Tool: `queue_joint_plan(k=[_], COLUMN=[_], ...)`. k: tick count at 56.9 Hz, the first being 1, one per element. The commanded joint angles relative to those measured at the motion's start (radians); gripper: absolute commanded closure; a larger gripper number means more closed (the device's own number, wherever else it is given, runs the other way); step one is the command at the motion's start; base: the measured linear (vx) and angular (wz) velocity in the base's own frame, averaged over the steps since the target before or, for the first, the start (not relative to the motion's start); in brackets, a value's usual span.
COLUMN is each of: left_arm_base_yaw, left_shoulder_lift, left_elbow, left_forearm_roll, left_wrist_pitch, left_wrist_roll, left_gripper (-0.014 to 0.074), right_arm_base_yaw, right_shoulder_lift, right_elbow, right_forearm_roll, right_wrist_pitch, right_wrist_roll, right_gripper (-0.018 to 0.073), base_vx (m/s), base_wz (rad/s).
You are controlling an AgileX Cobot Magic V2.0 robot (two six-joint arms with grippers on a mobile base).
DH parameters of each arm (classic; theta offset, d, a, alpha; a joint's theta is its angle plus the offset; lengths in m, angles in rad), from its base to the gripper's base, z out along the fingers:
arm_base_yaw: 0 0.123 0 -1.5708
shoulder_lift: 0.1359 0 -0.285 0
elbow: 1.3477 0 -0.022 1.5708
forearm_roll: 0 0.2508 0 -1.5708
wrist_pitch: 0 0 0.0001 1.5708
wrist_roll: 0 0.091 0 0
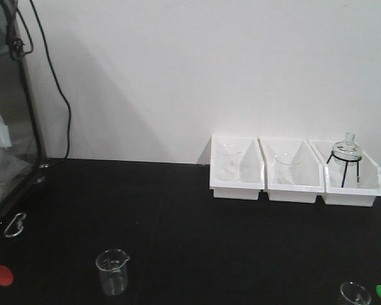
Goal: Sort red and green spoons into left cabinet
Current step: 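Drive the base away from the bench to the white cabinet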
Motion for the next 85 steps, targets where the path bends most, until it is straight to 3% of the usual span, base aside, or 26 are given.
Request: queue_joint_plan(k=[1,85], left_arm_base_yaw=[-0.007,-0.007], left_shoulder_lift=[0.004,0.003], left_elbow=[-0.030,-0.030], left_forearm_roll=[-0.013,-0.013], left_wrist_pitch=[-0.051,-0.051], left_wrist_roll=[-0.004,-0.004], left_gripper=[0.0601,0.0601], right_arm_base_yaw=[-0.002,-0.002], right_shoulder_lift=[0.003,0.003], right_elbow=[-0.032,-0.032], right_forearm_roll=[0.005,0.005], right_wrist_pitch=[-0.083,-0.087], right_wrist_roll=[-0.002,-0.002], right_gripper=[0.0562,0.0562], base_vx=[-0.09,-0.12], base_wz=[0.35,0.51])
